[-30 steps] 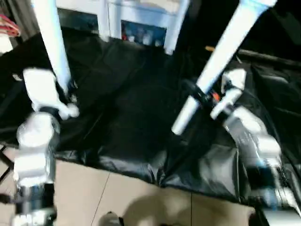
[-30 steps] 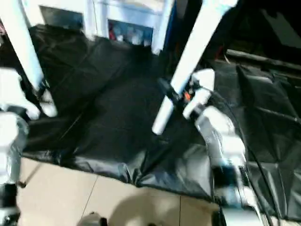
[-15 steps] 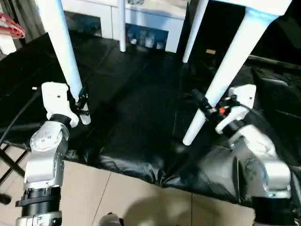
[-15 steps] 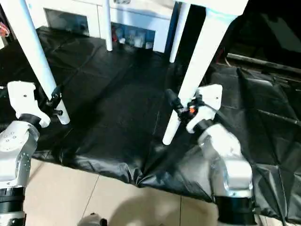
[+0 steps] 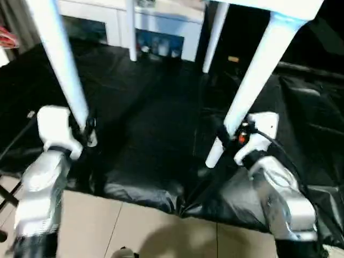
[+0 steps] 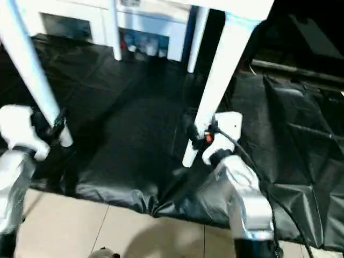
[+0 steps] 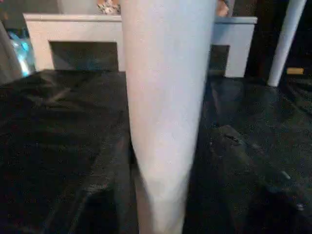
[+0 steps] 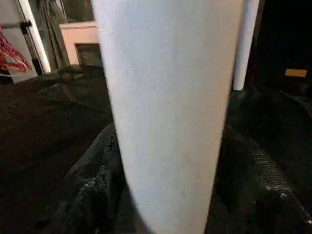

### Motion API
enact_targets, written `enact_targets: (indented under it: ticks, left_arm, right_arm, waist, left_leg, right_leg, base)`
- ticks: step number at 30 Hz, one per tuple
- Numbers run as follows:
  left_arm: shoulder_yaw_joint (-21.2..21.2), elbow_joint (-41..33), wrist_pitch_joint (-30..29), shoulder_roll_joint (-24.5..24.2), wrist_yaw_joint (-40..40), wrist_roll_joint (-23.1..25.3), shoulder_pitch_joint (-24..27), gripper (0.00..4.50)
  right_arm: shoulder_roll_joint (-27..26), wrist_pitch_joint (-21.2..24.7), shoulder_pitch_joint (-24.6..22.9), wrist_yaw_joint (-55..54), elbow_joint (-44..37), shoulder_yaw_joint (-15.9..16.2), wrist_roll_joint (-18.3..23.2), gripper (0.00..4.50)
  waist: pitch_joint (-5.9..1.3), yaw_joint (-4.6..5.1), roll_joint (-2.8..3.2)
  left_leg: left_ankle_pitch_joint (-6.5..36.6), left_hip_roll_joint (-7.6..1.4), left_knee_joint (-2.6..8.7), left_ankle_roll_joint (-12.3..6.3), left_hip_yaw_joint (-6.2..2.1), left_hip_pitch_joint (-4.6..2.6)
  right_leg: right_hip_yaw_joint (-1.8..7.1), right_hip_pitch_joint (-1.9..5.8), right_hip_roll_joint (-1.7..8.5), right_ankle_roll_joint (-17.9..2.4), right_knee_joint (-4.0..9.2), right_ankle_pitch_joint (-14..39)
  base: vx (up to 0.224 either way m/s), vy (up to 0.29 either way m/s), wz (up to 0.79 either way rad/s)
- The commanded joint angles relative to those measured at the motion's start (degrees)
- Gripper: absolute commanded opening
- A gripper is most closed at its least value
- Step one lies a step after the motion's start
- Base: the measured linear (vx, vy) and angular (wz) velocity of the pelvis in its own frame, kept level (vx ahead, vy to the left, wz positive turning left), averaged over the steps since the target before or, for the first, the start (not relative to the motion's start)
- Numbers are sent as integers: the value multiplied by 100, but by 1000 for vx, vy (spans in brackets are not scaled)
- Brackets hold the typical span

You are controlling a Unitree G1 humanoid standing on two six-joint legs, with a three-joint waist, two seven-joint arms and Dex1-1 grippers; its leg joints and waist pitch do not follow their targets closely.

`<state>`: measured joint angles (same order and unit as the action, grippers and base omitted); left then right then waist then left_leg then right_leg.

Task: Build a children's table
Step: Flip table

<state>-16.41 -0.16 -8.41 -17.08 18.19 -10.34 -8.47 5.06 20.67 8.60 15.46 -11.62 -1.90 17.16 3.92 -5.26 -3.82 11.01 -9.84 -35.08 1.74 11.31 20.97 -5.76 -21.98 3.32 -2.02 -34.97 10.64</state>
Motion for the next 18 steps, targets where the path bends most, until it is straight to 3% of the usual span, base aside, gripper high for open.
enact_targets:
  ticks: [1, 4, 5, 6, 10, 11, 13, 14, 16, 17, 18]
  left_arm:
    - [-41, -364, 42, 3, 65, -136, 92, 316]
    - [-152, -896, 30, 2, 100, -278, 500, 330]
    - [-180, -1035, 12, 4, 111, -313, 613, 355]
    - [-218, -1256, -18, 14, 107, -352, 783, 361]
    - [-215, -1955, -168, 169, -85, -366, 1240, 382]
    - [-207, -1986, -179, 174, -89, -371, 1261, 406]
    - [12, -2388, -455, 243, -57, -528, 1529, 406]
    - [202, -2713, -687, 326, -198, -466, 1769, 406]
    - [294, -2873, -885, 376, -390, -308, 1887, 406]
    - [330, -2932, -998, 398, -481, -232, 1926, 406]
    - [349, -3004, -1096, 437, -535, -263, 1954, 406]
  right_arm:
    - [-19, 141, -110, -49, -306, -130, 157, 310]
    - [-15, 225, -497, -56, -763, -227, 289, 326]
    - [-4, 259, -603, -42, -896, -255, 367, 347]
    - [36, 319, -781, 1, -1119, -289, 495, 353]
    - [211, 486, -1361, 107, -1833, -349, 757, 354]
    - [216, 496, -1385, 106, -1860, -352, 765, 354]
    - [278, 557, -1725, 68, -2179, -363, 731, 354]
    - [344, 808, -2080, -90, -2472, -399, 627, 354]
    - [386, 938, -2266, -148, -2595, -412, 591, 354]
    - [402, 958, -2330, -146, -2627, -410, 588, 354]
    - [449, 994, -2387, -163, -2682, -411, 622, 354]
  waist:
    - [-372, 15, 192]
    - [-343, 18, 243]
    - [-327, 16, 253]
    - [-333, 39, 224]
    - [-294, 44, 238]
    - [-231, 59, 223]
    - [-193, 69, 225]
    - [-206, 93, 228]
    - [-135, 94, 304]
    - [-151, 159, 340]
    - [-139, 189, 410]
  left_leg:
    - [1651, -441, 546, 299, -274, -126]
    - [1910, -441, 556, 343, -288, -152]
    - [2029, -452, 569, 356, -298, -147]
    - [2060, -448, 569, 341, -297, -148]
    - [2259, -435, 572, 295, -296, -146]
    - [2557, -384, 544, 286, -307, -197]
    - [2737, -365, 494, 316, -337, -259]
    - [2815, -355, 478, 326, -342, -277]
    - [3079, -373, 516, 326, -370, -339]
    - [3397, -376, 527, 366, -421, -365]
    - [3603, -387, 537, 385, -451, -401]
  right_leg:
    - [445, 182, 614, -649, 445, 1247]
    - [445, 158, 610, -568, 508, 1706]
    - [447, 156, 606, -514, 519, 1826]
    - [443, 161, 594, -496, 525, 1848]
    - [437, 141, 571, -324, 587, 2232]
    - [400, 83, 594, -72, 720, 3131]
    - [355, 36, 620, 175, 851, 3898]
    - [317, 55, 596, 257, 897, 4027]
    - [247, 29, 565, 286, 963, 4133]
    - [111, 95, 543, 392, 1003, 4184]
    - [54, 97, 519, 393, 1023, 4115]
  base:
    - [0, 0, 0]
    - [0, 0, 0]
    - [0, 0, 0]
    - [0, 0, 0]
    - [0, 0, 0]
    - [0, 0, 0]
    - [-25, -2, -1]
    - [0, 0, 0]
    - [0, 0, 0]
    - [0, 0, 0]
    - [0, 0, 0]
